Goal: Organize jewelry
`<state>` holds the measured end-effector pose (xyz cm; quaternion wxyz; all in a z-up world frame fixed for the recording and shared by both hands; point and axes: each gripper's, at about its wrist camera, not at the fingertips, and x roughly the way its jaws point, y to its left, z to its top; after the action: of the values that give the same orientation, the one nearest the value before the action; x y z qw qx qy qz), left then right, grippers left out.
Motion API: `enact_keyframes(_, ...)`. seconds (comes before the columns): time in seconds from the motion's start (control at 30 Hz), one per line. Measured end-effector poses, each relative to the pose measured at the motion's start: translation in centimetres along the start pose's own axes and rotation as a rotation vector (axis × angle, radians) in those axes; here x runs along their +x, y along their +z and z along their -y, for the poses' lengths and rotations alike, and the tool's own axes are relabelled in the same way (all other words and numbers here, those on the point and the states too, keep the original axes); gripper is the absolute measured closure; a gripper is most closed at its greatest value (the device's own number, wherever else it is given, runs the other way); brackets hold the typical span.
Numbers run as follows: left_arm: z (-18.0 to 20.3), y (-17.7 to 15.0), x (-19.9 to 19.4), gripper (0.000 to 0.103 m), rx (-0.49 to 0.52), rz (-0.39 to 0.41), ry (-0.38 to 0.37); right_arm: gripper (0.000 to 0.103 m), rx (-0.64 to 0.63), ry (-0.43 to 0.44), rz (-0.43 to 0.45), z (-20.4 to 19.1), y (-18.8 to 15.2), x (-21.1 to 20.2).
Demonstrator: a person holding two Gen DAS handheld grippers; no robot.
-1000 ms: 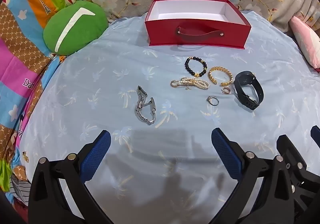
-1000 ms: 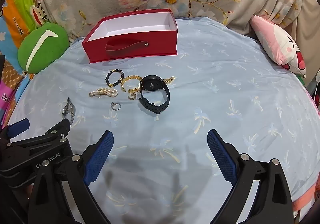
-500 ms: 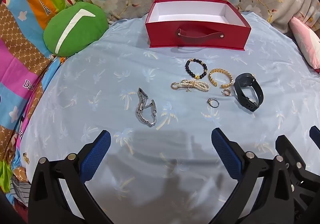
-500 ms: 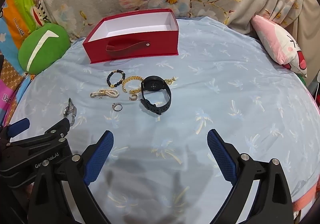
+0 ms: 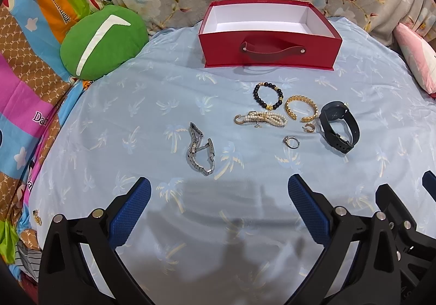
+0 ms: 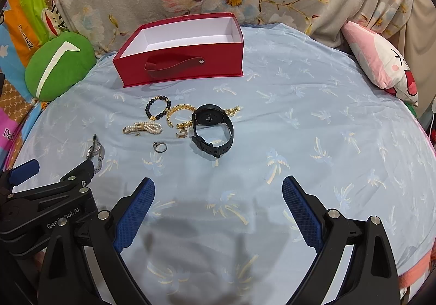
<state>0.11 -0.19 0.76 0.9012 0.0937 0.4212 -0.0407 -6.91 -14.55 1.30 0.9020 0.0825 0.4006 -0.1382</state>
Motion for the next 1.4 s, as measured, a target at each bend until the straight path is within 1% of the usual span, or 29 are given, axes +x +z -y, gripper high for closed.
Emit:
enact_keyframes(0.77, -0.39, -0.58, 0.03, 0.005, -0.002, 0.007, 0.002, 0.01, 0.001, 0.001, 0.002, 0.05, 0.03, 0.03)
enact_keyframes(1.4, -0.35, -0.38, -0.04, 0.005, -0.006, 0.001, 0.001, 0.01, 0.002, 0.004, 0.001, 0.03, 0.03, 0.06)
